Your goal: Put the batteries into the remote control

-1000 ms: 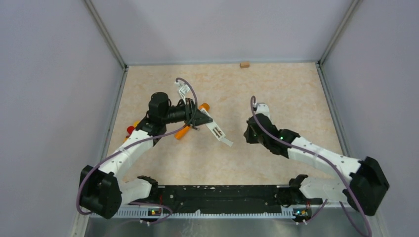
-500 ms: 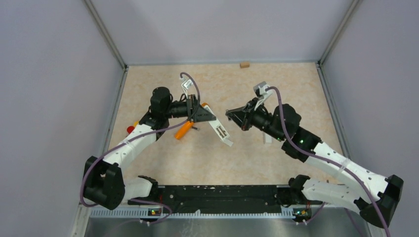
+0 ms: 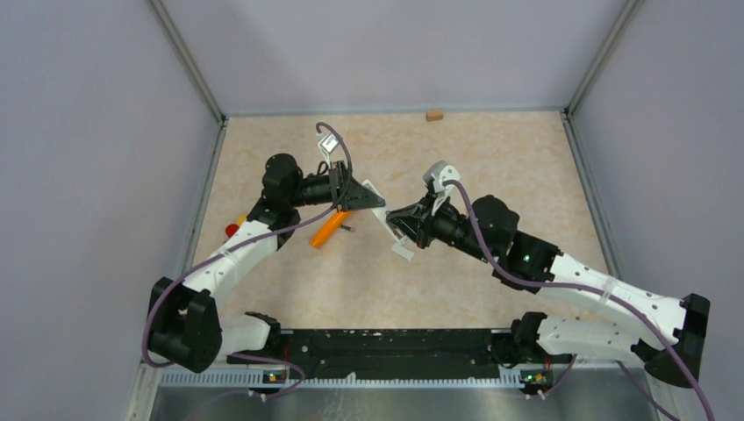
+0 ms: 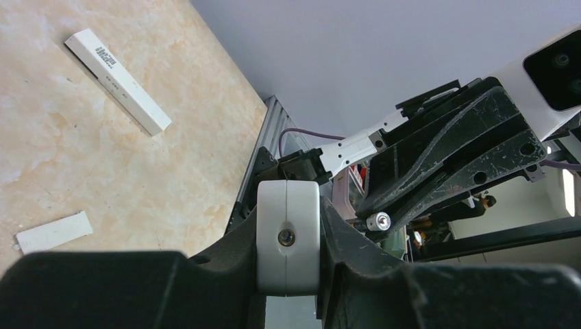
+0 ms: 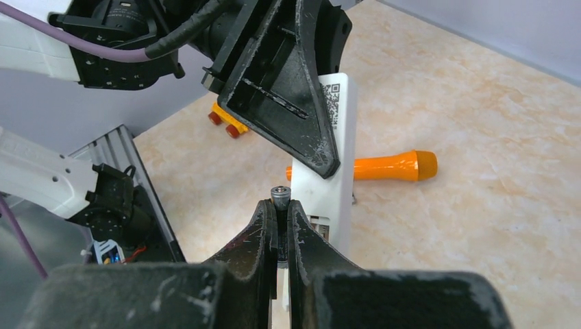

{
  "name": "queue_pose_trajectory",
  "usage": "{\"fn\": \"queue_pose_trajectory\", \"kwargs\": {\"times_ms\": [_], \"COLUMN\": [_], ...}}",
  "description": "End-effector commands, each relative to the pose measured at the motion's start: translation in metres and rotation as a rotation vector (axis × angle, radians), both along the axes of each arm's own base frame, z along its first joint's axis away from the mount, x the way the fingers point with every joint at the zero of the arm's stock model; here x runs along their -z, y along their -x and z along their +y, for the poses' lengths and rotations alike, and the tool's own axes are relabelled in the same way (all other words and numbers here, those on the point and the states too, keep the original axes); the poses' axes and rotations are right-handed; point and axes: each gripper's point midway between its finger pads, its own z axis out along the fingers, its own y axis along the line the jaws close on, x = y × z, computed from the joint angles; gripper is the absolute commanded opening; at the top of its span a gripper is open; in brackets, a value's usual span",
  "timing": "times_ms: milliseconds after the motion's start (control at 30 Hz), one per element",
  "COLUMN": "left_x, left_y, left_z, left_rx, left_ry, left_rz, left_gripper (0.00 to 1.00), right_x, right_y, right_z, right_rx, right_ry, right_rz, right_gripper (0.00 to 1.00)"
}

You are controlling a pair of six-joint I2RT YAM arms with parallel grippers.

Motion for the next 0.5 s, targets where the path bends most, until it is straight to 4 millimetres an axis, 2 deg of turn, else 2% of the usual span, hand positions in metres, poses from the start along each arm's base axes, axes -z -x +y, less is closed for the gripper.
{"fn": "queue_pose_trajectory", "kwargs": {"times_ms": [0, 467], "left_x": [-0.029, -0.042], "left_y": [0.005, 0.007], "left_z": [0.000, 0.000], "left_rx": [0.021, 0.018], "left_ry": [0.053, 0.087], "left_rz": [-0.088, -0.073], "left_gripper": [0.00, 0.00], "right_x": [-0.019, -0.003], "right_y": [0.000, 0.006], "right_z": [-0.007, -0.001], "right_rx": [0.013, -0.042], "right_ry": [-0.022, 0.022], "right_rz": [-0.077, -0.073], "right_gripper": [0.00, 0.00]}}
